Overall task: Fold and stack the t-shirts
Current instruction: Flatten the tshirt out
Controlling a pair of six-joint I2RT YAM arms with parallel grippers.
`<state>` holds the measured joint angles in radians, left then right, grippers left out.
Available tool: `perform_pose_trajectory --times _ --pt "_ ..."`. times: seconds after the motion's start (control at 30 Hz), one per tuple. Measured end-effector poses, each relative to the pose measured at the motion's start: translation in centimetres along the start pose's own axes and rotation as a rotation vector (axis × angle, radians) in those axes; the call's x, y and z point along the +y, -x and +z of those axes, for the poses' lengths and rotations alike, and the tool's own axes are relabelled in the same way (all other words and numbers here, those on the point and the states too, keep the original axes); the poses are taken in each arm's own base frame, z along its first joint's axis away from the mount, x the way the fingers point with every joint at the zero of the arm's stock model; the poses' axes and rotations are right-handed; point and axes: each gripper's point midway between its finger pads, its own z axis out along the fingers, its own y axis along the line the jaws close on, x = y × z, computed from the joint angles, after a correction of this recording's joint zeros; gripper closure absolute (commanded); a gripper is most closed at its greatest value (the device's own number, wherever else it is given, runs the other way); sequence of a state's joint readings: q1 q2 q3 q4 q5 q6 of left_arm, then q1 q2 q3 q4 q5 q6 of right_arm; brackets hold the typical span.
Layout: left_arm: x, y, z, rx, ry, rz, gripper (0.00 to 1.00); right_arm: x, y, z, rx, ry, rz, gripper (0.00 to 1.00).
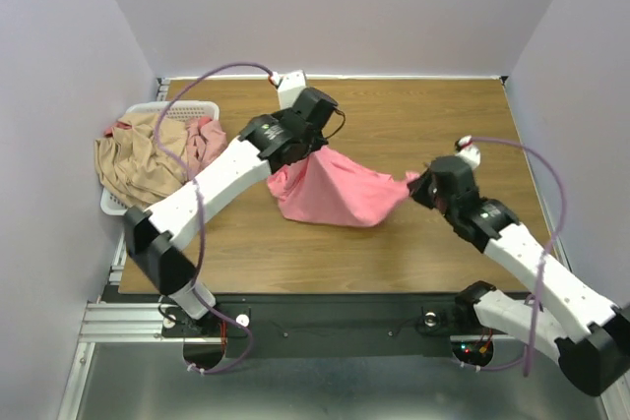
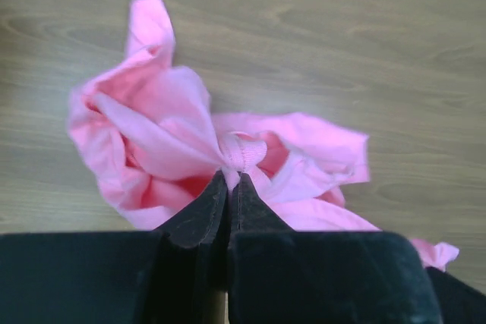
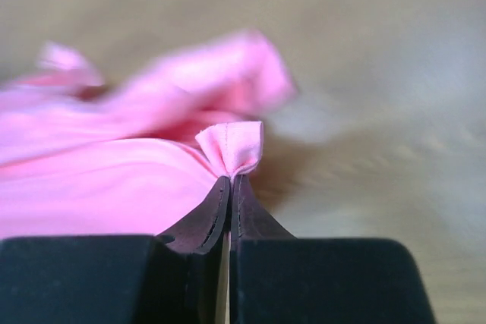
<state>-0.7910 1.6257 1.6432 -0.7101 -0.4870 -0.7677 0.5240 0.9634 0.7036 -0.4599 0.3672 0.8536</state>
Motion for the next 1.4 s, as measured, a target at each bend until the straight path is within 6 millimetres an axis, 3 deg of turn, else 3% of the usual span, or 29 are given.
perform_pose_trajectory --times 0.03,0.13,0.23,0.3,0.33,0.43,0.47,0.6,0.67,0.77,0.9,1.03,1.1,1.2,1.3,1.4 --pt "-0.1 1.0 -1.1 -0.022 -0.019 -0.010 1.00 1.7 2.0 -1.3 -0.044 0.062 0.012 0.99" --pt "-0.9 6.3 -7.6 -0.145 -0.147 -0.070 1.00 7.1 8.3 -6.5 -0.177 0.261 0.030 1.00" --pt "-0.9 10.9 -13.8 -0.259 -0.274 -0.124 1.00 11.7 13.9 -13.2 -0.286 0.462 0.025 1.00" --pt "-0.7 13.5 -18.2 -0.334 -0.376 -0.153 1.00 13.4 15.9 -16.0 -0.326 0.543 0.017 1.00" --pt "-0.3 15.1 -21.0 -0.381 -0.438 -0.171 1.00 14.7 17.6 -18.6 -0.360 0.610 0.009 1.00" --pt "0.6 18.1 -27.5 -0.492 -0.599 -0.203 1.00 16.6 20.4 -23.4 -0.431 0.726 -0.009 0.99" --pt "0.8 18.7 -28.8 -0.516 -0.633 -0.200 1.00 17.0 21.2 -24.8 -0.454 0.756 -0.013 1.00" --pt "1.9 20.5 -32.9 -0.609 -0.720 -0.208 1.00 17.9 23.4 -28.3 -0.519 0.814 -0.019 1.00" --pt "2.1 21.0 -33.5 -0.632 -0.726 -0.218 1.00 17.8 24.1 -28.7 -0.542 0.808 -0.011 1.00" --pt "1.9 20.5 -31.5 -0.619 -0.674 -0.214 1.00 17.3 23.9 -27.0 -0.539 0.748 -0.003 0.99" --pt "0.6 18.1 -24.8 -0.533 -0.518 -0.169 1.00 15.7 22.4 -21.2 -0.489 0.570 -0.009 1.00" --pt "-1.1 17.4 -16.0 -0.436 -0.366 -0.122 1.00 14.0 21.3 -14.9 -0.451 0.346 -0.040 1.00" --pt "-1.3 17.5 -9.6 -0.363 -0.275 -0.097 1.00 13.6 21.8 -12.3 -0.461 0.229 -0.068 1.00" --pt "-1.5 18.7 -1.7 -0.280 -0.184 -0.065 1.00 14.0 23.7 -9.3 -0.490 0.101 -0.107 1.00" --pt "-2.8 21.2 1.7 -0.293 -0.203 -0.056 0.97 14.6 26.1 -7.5 -0.514 0.049 -0.117 1.00" --pt "-3.2 21.2 1.9 -0.289 -0.241 -0.036 0.97 14.5 27.8 -7.9 -0.548 0.041 -0.101 0.99"
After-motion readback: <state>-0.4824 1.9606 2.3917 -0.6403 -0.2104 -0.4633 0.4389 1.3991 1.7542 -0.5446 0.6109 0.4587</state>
